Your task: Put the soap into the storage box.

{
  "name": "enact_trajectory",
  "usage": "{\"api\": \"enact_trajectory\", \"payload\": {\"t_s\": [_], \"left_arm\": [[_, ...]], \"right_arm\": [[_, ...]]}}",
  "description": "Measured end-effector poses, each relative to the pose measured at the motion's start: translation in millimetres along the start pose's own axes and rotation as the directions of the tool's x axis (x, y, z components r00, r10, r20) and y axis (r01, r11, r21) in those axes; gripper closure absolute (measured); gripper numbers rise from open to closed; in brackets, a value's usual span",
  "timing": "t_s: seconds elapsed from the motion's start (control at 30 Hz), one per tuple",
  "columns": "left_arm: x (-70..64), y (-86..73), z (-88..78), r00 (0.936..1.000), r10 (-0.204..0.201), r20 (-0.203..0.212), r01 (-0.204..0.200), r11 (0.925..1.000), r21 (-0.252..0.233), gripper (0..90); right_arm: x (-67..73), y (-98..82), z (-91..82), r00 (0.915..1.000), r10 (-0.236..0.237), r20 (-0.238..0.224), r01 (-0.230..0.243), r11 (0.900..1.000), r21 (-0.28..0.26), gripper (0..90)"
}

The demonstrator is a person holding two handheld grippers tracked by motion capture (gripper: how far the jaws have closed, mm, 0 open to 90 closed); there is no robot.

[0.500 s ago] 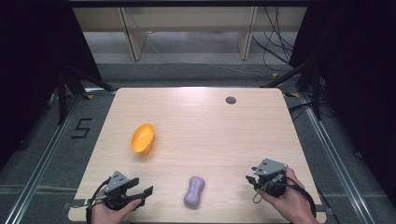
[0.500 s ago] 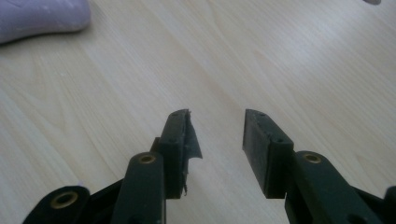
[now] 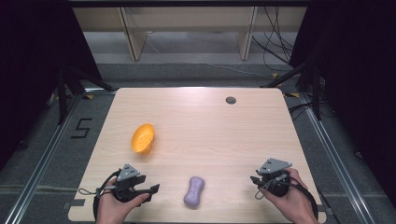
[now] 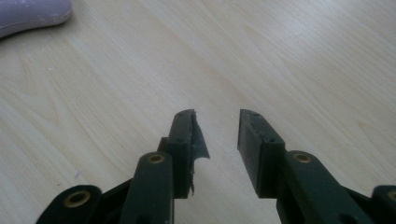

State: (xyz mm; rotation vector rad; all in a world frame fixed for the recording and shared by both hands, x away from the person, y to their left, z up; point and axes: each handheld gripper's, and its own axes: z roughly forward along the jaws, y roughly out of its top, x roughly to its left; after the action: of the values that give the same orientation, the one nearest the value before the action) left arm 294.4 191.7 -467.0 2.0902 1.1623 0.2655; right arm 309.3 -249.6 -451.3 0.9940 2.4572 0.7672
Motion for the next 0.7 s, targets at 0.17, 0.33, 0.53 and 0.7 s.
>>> {"api": "enact_trajectory", "payload": {"t_s": [0.17, 0.33, 0.53, 0.7], "left_arm": [[-12.5, 14.8, 8.9, 0.9992, -0.035, 0.019, 0.034, 0.999, 0.028, 35.1], [-25.6, 32.0, 13.0, 0.9994, 0.01, 0.032, -0.013, 0.9946, 0.103, 35.8], [-41.2, 48.6, 24.0, 0.9984, 0.007, 0.056, -0.019, 0.9784, 0.206, 35.4], [-55.4, 60.2, 37.3, 0.9965, 0.001, 0.083, -0.023, 0.9641, 0.264, 33.5]], "right_arm": [[0.3, 0.2, 0.3, 1.0, 0.0, -0.001, 0.0, 1.0, 0.001, 65.4], [0.0, 0.6, 0.6, 1.0, 0.001, -0.005, -0.001, 1.0, 0.006, 64.5], [0.6, 1.0, 1.6, 1.0, -0.004, -0.003, 0.004, 1.0, 0.007, 63.8], [-0.5, 1.1, 2.8, 0.9999, -0.005, -0.012, 0.005, 1.0, 0.009, 63.4]]}}
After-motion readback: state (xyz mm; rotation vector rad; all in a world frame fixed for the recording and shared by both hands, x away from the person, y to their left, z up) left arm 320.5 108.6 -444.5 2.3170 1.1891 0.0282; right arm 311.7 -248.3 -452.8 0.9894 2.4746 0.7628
